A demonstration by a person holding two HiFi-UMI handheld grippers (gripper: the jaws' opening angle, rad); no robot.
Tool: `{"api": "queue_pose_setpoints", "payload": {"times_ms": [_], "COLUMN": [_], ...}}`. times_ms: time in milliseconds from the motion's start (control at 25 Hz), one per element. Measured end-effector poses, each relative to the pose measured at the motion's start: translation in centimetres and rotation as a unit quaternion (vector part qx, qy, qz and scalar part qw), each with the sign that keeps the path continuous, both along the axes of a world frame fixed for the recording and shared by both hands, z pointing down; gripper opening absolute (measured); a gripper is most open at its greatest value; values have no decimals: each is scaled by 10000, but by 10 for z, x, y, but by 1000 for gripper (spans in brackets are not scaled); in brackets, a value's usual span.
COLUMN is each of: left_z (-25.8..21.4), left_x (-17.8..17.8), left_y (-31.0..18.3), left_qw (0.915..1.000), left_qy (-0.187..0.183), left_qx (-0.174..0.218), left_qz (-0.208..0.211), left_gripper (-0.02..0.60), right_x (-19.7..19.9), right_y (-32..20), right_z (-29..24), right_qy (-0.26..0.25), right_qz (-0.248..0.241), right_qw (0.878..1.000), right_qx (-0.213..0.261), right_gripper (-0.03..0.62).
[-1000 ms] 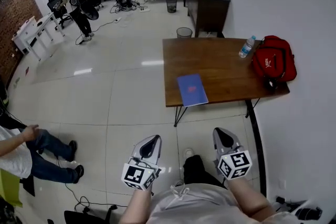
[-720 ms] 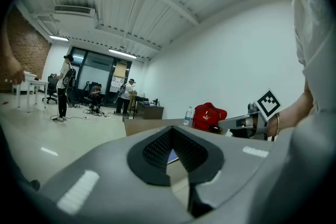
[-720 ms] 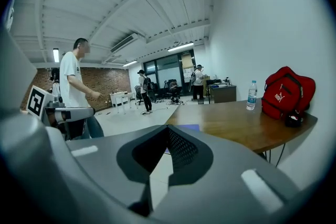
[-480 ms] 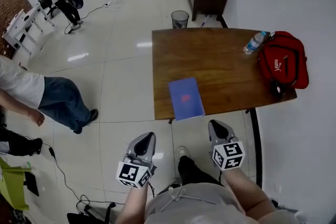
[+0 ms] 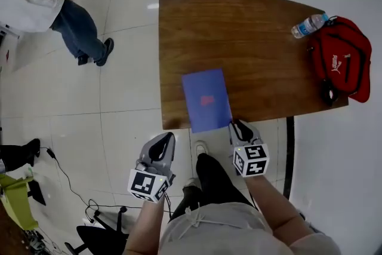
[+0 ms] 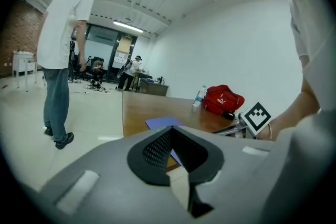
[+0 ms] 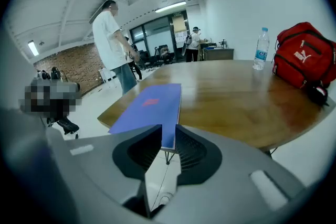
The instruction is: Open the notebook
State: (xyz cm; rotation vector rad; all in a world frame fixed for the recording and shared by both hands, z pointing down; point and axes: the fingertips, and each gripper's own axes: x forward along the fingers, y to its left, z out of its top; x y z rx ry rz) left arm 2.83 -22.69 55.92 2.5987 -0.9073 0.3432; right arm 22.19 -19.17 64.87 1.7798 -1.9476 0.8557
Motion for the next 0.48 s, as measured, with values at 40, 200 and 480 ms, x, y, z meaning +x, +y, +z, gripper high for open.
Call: {"api": "queue_pose_setpoints", "payload": {"times_ms": [40, 200, 480], "left_z": [6, 21, 25], "left_x": [1, 1, -3], "left_y": [-1, 1, 5], "left_qw": [10000, 9997, 9996], "left_qy": [-10, -15, 17], "left_qx": [-57, -239, -288], "left_qz": [17, 33, 63], "left_gripper": [0, 0, 0], "right_x": [1, 2, 5], "right_y": [0, 5, 5], "right_z": [7, 24, 25], "right_qy": [3, -31, 184], "right_qz": [42, 197, 262], "right_qw": [10000, 9993, 9990], "right_qx": [-86, -308, -302], "right_gripper": [71, 74, 20]}}
